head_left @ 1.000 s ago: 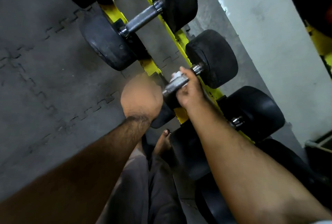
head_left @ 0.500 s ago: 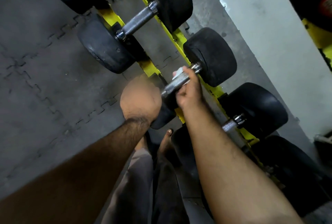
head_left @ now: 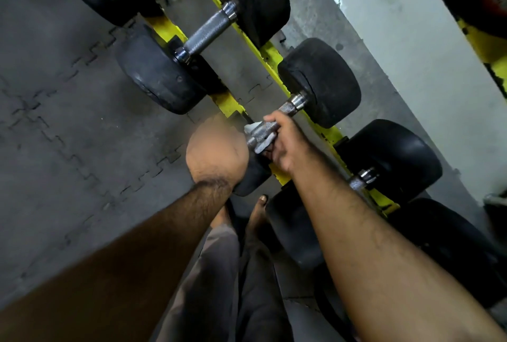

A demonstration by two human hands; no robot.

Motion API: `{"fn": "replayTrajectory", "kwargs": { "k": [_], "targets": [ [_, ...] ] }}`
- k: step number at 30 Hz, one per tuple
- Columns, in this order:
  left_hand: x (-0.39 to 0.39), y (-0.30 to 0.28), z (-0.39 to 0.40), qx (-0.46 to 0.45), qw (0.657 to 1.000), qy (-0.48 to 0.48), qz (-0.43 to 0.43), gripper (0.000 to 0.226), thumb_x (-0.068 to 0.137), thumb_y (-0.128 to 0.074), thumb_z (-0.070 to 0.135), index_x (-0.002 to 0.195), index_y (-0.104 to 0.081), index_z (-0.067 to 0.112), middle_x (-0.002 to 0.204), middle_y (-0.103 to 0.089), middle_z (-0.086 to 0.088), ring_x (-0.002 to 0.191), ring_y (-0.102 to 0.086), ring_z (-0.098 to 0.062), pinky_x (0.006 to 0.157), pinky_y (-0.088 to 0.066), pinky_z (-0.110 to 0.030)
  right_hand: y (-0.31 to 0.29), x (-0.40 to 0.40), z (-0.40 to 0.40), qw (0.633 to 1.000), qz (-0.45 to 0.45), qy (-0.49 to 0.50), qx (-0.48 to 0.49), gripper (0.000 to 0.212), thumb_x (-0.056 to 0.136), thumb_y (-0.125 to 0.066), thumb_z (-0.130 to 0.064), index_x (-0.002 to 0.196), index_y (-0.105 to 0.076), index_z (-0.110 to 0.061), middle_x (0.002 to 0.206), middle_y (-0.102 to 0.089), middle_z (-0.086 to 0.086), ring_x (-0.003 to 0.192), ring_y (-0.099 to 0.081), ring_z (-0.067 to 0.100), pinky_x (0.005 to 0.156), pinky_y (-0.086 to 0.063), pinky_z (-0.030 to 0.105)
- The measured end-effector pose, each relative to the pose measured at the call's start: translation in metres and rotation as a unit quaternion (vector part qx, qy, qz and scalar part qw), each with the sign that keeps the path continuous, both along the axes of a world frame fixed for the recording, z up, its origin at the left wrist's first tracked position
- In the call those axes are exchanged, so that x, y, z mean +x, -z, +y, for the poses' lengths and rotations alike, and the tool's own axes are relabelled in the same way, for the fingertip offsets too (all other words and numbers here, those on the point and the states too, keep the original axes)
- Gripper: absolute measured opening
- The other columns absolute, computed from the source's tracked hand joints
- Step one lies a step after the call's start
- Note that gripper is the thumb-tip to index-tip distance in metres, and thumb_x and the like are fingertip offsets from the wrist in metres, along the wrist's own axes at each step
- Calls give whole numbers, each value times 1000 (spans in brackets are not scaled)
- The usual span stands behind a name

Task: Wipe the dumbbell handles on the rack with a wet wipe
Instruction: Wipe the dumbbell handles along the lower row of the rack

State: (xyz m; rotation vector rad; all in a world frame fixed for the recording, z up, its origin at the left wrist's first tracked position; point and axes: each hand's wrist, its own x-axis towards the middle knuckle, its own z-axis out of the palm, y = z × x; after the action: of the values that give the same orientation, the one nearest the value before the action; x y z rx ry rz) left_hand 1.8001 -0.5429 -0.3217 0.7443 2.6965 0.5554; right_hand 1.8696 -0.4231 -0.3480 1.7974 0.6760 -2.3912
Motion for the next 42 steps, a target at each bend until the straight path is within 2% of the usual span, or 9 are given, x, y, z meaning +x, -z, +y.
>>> {"fn": "replayTrajectory", "kwargs": {
  "k": [4,10,14,21,26,31,34,38,42],
  "targets": [
    [1,1,0,6,1000,-6,5,42,87,-43,32,108,-66,5,100,-69,-9,94,-64,-29,80,-51,-36,6,-8,1,993,35,106,29,24,85,-40,-12,72,-60,-5,65,-58,10,57,-56,21,56,-46,23],
    [2,-1,0,14,1000,-7,12,38,85,-44,32,100,-65,4,95,-69,-10,89,-64,-31,75,-51,-37,2,-5,11,999,0,-31,-10,27,88,-40,-9,83,-65,-2,62,-63,8,56,-60,20,55,-51,23],
    [1,0,0,14,1000,-9,9,40,86,-43,32,103,-65,4,97,-69,-10,90,-64,-30,76,-51,-37,11,-7,16,978,0,206,40,20,89,-45,-4,80,-63,-4,69,-62,6,67,-57,18,62,-43,26],
    [2,0,0,10,1000,-12,10,48,85,-39,36,110,-67,6,102,-70,-7,95,-65,-28,79,-51,-36,16,-9,19,944,25,327,44,9,91,-56,-8,87,-64,-9,90,-63,6,80,-61,17,82,-47,26],
    [2,2,0,3,1000,-16,9,50,85,-37,39,112,-66,8,103,-70,-6,96,-65,-28,79,-51,-37,14,-8,18,964,51,258,38,18,96,-58,-14,78,-59,-9,74,-58,7,69,-57,17,76,-48,27],
    [1,7,-2,-24,1000,-19,1,49,85,-33,43,105,-65,12,96,-67,-3,92,-62,-27,74,-48,-38,22,-19,18,952,27,295,72,17,88,-69,-23,78,-60,-13,75,-57,4,67,-56,16,67,-47,27],
    [1,4,-1,-27,999,-17,0,47,85,-34,42,102,-64,11,94,-66,-4,90,-62,-28,73,-47,-39,27,-12,-12,981,-38,165,97,26,77,-76,-37,79,-66,-13,73,-65,4,66,-63,18,63,-50,27],
    [-2,2,1,-26,1000,-12,3,38,83,-38,41,88,-59,9,85,-63,-9,83,-61,-33,68,-46,-41,16,-7,-27,997,-68,26,24,40,68,-73,-41,95,-74,-11,94,-75,12,77,-71,27,67,-56,34],
    [-3,-3,2,-46,999,18,-17,41,85,-34,42,88,-57,9,87,-62,-10,85,-60,-32,71,-47,-41,-7,0,-26,994,-99,-29,37,16,70,-58,-30,67,-62,-14,65,-65,3,54,-60,20,54,-45,25]
  ]
}}
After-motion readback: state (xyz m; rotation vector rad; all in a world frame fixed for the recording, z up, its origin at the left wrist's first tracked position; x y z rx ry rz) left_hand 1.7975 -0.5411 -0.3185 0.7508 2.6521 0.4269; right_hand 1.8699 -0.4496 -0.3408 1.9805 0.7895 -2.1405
